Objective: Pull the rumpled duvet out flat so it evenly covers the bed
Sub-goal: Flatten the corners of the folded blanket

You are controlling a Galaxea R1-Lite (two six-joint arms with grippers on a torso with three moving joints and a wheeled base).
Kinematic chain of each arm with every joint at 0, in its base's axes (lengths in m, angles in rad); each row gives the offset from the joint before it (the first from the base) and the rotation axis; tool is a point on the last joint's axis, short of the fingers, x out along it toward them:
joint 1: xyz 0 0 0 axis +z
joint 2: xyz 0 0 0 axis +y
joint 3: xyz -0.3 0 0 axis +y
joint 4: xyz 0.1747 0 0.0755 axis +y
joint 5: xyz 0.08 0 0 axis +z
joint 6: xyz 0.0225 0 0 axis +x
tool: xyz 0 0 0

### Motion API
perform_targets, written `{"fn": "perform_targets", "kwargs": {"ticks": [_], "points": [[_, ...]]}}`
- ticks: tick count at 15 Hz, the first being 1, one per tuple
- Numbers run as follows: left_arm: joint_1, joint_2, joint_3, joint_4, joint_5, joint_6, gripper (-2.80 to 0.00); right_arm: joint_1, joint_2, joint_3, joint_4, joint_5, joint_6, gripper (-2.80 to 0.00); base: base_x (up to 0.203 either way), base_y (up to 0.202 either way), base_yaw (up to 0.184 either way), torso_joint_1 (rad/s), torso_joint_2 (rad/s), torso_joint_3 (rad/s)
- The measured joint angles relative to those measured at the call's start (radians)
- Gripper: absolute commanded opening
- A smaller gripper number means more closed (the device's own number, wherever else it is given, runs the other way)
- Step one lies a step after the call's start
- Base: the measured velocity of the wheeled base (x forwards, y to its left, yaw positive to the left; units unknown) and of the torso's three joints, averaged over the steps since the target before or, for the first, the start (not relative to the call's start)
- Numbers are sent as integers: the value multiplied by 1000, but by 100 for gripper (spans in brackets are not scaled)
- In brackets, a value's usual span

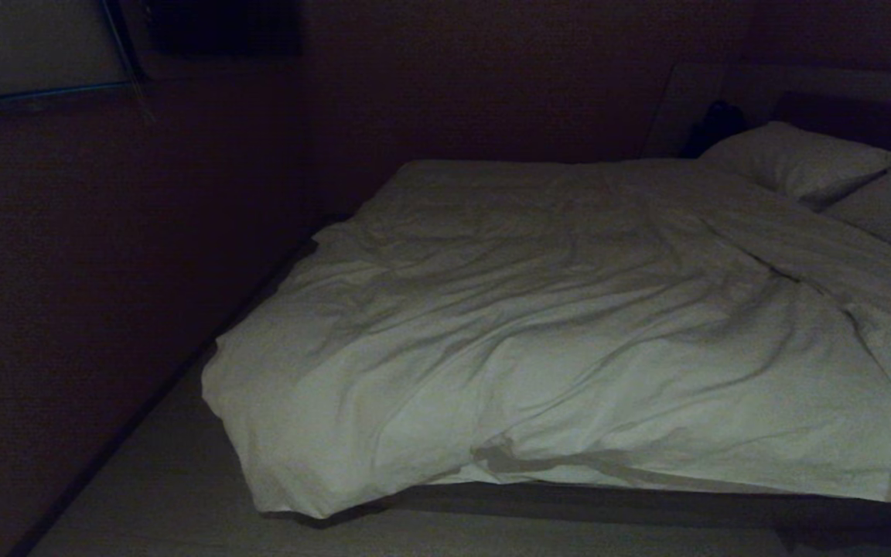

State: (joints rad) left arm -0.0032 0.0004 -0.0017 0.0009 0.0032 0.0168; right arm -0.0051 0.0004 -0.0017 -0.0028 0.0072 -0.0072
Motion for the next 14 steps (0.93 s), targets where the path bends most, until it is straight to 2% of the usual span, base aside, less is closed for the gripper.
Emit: {"fn": "perform_targets", "kwargs": {"ticks": [14], "points": [[0,0,0,0,0,-1,-280,0,0,0,1,-1,-3,-280,0,0,0,0,0,0]]}}
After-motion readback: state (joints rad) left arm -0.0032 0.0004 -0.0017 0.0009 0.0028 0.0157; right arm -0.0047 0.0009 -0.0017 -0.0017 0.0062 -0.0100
